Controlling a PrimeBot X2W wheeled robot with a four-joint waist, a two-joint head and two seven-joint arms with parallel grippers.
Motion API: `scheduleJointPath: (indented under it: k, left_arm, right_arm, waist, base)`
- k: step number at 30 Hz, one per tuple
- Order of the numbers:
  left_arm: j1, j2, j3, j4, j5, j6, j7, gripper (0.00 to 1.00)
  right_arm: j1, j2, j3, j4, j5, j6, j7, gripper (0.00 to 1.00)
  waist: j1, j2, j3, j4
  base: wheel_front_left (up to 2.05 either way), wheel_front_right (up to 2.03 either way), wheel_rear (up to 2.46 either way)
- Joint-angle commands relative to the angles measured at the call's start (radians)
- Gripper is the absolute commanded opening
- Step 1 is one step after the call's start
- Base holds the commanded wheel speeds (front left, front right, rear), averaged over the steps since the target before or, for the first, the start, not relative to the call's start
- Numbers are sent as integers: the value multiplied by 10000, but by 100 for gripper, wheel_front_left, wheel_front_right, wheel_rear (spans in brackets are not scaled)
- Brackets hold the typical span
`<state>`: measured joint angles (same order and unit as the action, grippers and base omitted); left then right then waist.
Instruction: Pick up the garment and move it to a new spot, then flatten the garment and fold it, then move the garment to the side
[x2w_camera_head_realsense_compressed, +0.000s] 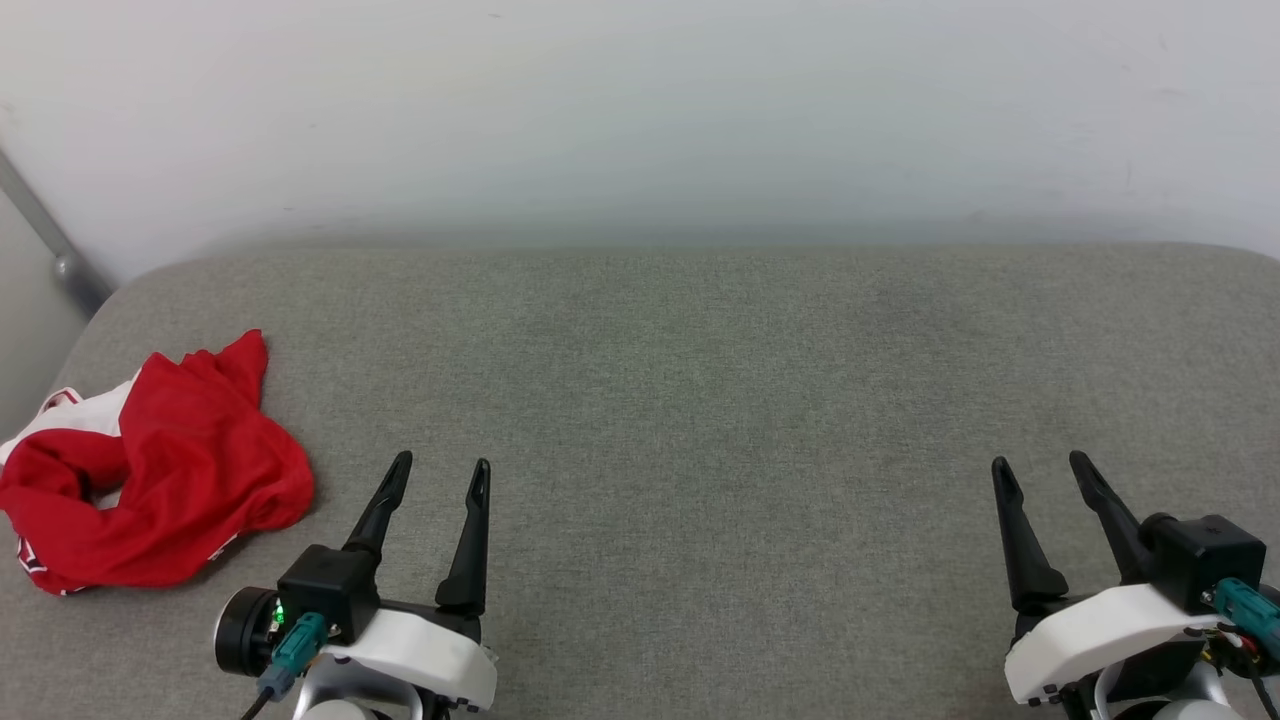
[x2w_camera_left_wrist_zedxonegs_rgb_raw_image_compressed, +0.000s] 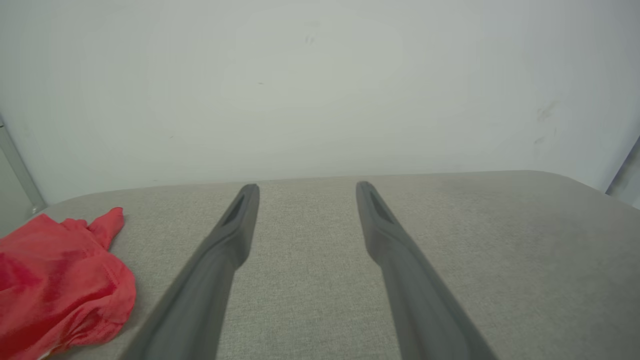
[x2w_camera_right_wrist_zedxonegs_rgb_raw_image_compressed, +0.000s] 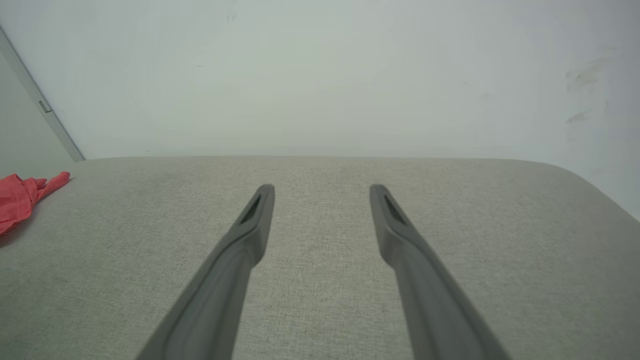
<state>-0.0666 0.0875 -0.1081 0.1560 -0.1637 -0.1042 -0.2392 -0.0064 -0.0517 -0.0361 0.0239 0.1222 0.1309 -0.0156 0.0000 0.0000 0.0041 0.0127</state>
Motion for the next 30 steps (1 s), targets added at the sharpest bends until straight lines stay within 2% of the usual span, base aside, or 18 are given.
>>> scheduleJointPath:
  k: [1,12,30]
  left_arm:
    - [-49,20,-2,19,150,32,-74,100]
    - [-153,-28,8,208,757,27,-280,100]
    - [-223,-124,183,557,565,78,-265,100]
  right_arm:
    - [83,21,-23,-77,-182,-3,-30,100]
    - [-4,23,29,-17,-733,-3,-124,100]
    - [-60,24,29,223,-509,-3,-279,100]
  waist:
    - [0,0,2,4]
    - [0,0,-14,1]
    - [0,0,-89,263]
  base:
    - [0,0,0]
    - [0,0,0]
    - [0,0,0]
